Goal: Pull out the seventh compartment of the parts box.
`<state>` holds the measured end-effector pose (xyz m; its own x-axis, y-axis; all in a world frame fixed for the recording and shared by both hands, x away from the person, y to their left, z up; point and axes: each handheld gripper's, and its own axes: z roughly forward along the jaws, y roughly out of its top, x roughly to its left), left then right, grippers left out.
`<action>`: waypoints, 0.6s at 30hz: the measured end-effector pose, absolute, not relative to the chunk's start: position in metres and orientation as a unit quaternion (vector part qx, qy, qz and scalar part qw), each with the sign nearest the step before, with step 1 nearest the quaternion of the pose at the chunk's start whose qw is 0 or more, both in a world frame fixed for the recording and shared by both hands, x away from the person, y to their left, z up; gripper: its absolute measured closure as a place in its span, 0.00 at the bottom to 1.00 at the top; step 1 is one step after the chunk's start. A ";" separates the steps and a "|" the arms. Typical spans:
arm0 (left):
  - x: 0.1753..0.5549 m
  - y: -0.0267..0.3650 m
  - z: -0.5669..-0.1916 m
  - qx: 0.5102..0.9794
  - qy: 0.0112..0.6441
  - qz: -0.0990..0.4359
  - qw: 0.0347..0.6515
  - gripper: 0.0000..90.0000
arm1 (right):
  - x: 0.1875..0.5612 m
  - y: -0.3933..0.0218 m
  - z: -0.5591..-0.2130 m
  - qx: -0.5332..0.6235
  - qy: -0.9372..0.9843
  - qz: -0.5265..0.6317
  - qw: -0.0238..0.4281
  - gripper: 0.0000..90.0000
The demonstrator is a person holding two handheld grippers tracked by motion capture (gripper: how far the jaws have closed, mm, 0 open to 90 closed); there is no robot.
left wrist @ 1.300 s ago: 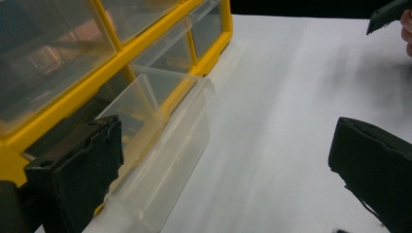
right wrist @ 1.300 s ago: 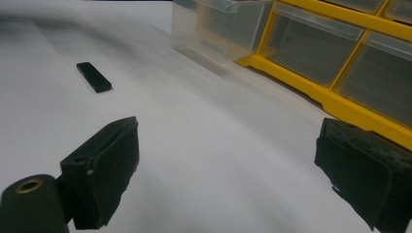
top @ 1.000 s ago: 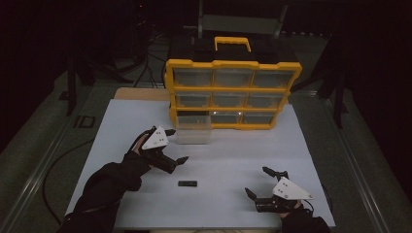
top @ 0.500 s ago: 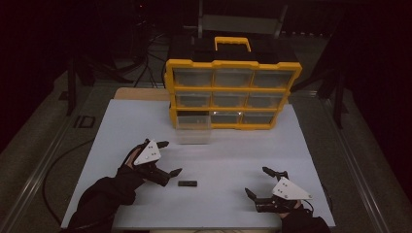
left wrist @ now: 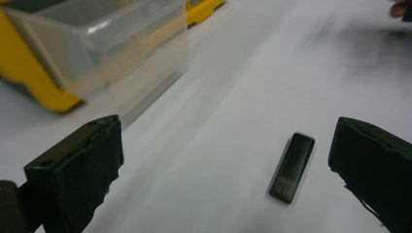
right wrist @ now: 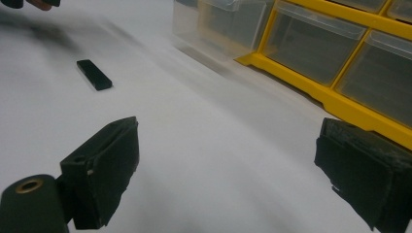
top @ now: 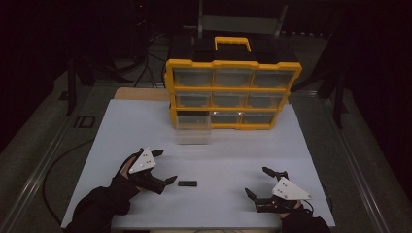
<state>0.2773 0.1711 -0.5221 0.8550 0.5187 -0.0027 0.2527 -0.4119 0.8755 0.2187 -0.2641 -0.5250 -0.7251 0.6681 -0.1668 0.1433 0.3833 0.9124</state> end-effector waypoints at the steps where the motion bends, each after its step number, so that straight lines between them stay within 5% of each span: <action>1: 0.276 0.172 -0.523 0.830 0.230 0.132 0.490 0.00 | 0.219 -0.264 -0.525 0.257 0.788 0.492 0.266 0.10; 18: 0.263 0.197 -0.531 0.824 0.235 0.162 0.490 0.05 | 0.218 -0.263 -0.525 0.256 0.789 0.491 0.267 0.10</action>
